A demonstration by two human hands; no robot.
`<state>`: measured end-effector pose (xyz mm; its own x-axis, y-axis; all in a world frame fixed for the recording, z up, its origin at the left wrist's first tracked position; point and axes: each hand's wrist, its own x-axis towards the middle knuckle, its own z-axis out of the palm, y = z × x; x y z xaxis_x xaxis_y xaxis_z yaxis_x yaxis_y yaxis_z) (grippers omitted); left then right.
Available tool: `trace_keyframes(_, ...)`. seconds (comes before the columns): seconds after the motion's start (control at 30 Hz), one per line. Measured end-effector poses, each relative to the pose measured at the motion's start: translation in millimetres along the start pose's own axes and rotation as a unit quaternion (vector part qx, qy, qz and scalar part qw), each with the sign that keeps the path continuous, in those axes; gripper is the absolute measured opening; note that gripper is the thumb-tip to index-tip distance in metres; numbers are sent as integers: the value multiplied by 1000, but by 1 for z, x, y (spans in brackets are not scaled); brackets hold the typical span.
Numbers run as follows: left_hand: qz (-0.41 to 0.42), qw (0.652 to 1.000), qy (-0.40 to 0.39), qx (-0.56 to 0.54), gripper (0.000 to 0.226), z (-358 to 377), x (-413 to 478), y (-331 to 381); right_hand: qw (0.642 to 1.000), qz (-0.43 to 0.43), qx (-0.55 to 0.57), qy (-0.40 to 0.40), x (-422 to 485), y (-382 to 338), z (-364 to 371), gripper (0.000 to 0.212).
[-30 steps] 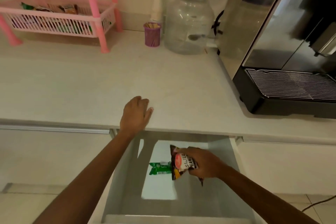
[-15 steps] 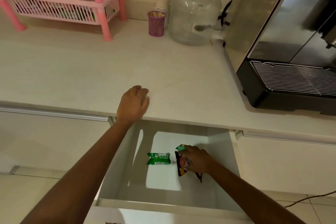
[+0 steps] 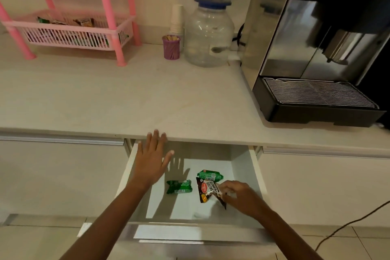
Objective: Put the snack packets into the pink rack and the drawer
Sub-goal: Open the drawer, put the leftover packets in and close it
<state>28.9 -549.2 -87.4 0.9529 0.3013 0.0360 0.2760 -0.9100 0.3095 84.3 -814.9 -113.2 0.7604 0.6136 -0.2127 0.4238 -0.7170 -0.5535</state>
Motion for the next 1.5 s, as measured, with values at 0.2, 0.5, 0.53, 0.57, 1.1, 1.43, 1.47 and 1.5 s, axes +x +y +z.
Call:
trace_keyframes(0.2, -28, 999, -30, -19, 117, 16, -53, 11, 992, 18, 37, 123, -34, -21, 11, 24)
trace_keyframes(0.5, -16, 1000, -24, 8, 124, 6, -128, 11, 967, -11, -147, 206, -83, -54, 42, 28)
trace_keyframes(0.53, -6, 1000, -12, 15, 120, 5, -138, 11, 962, -5, -165, 220, -90, -59, 46, 29)
trace_keyframes(0.57, 9, 999, 5, 33, 111, 5, -148, 11, 960, 11, -174, 220, -97, -62, 50, 38)
trace_keyframes(1.1, 107, 973, 181, 90, 51, 38, -172, -5, 938, 63, -264, 214, -120, -62, 54, 73)
trace_keyframes(1.43, 101, 975, 179, 83, 51, 32, -132, -3, 945, 34, -265, 187, -74, -49, 39, 44)
trace_keyframes(1.47, 102, 974, 182, 85, 51, 29, -127, -2, 956, 37, -239, 165, -66, -45, 36, 51)
trace_keyframes(1.5, 105, 973, 183, 89, 50, 24, -122, -1, 961, 40, -233, 144, -60, -41, 31, 59)
